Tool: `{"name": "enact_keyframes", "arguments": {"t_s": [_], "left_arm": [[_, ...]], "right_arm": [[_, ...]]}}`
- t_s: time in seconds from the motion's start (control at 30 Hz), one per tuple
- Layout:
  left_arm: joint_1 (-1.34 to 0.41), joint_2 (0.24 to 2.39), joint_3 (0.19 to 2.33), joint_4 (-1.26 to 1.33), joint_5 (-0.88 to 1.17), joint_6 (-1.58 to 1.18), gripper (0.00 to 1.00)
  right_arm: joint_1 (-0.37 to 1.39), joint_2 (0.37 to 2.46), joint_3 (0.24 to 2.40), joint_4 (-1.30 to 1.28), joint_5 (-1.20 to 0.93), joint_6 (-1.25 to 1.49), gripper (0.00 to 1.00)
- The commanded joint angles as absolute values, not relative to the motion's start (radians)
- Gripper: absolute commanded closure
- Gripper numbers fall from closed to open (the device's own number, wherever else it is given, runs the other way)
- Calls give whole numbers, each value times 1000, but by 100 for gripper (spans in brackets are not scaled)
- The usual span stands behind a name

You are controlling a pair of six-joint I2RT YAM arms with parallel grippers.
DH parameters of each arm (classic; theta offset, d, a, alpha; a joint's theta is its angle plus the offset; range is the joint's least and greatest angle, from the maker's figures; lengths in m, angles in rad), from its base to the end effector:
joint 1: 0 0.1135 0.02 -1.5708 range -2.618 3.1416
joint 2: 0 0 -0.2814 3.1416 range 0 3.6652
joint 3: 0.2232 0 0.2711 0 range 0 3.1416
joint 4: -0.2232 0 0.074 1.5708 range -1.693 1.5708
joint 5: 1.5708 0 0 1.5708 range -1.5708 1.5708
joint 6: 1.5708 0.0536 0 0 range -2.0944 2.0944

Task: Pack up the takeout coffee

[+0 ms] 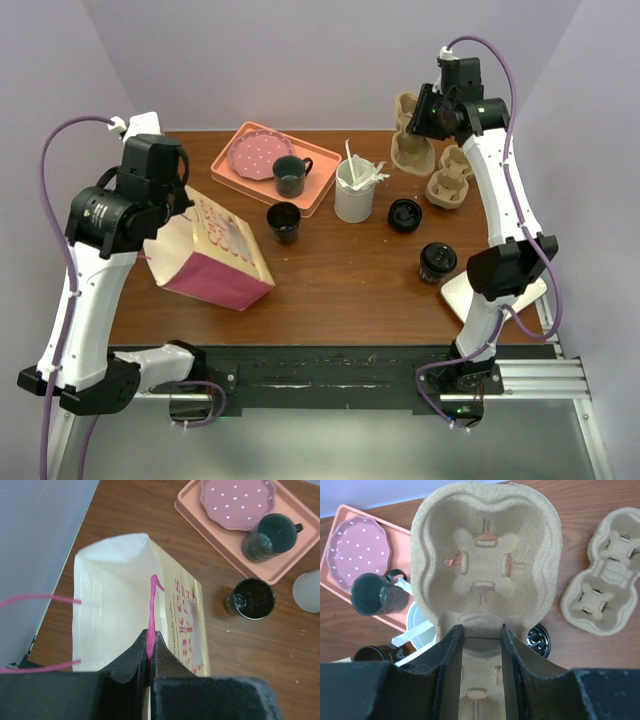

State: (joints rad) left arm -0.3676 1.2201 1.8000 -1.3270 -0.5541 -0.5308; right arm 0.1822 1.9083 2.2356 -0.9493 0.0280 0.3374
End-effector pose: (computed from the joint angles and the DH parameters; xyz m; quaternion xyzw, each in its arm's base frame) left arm 0.1961 -0.0453 0.4916 -0.1810 0.8696 0.0586 0.4557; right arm 0.4408 0.0797 0.4465 0.0753 0.8863 0.1053 0.4446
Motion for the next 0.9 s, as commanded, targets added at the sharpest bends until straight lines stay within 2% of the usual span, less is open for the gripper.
{"name": "enact_keyframes", "arguments": {"t_s": [0.0, 0.27, 0.6, 0.87], "left_arm": [[-365, 1236, 1871, -1313, -476, -470, 100], [-406, 1255, 1953, -1316, -417, -380, 100], [-411, 1223, 1792, -1313, -330, -482, 100], [-638, 1250, 1746, -1315, -348, -679, 100]], "right_arm": [[190, 1816, 2223, -989, 83, 319, 74], [190, 1781, 2204, -1005, 115, 333, 73], [192, 1778, 2220, -1029, 130, 331, 74], [190, 1784, 2235, -1046, 129, 276, 73]]}}
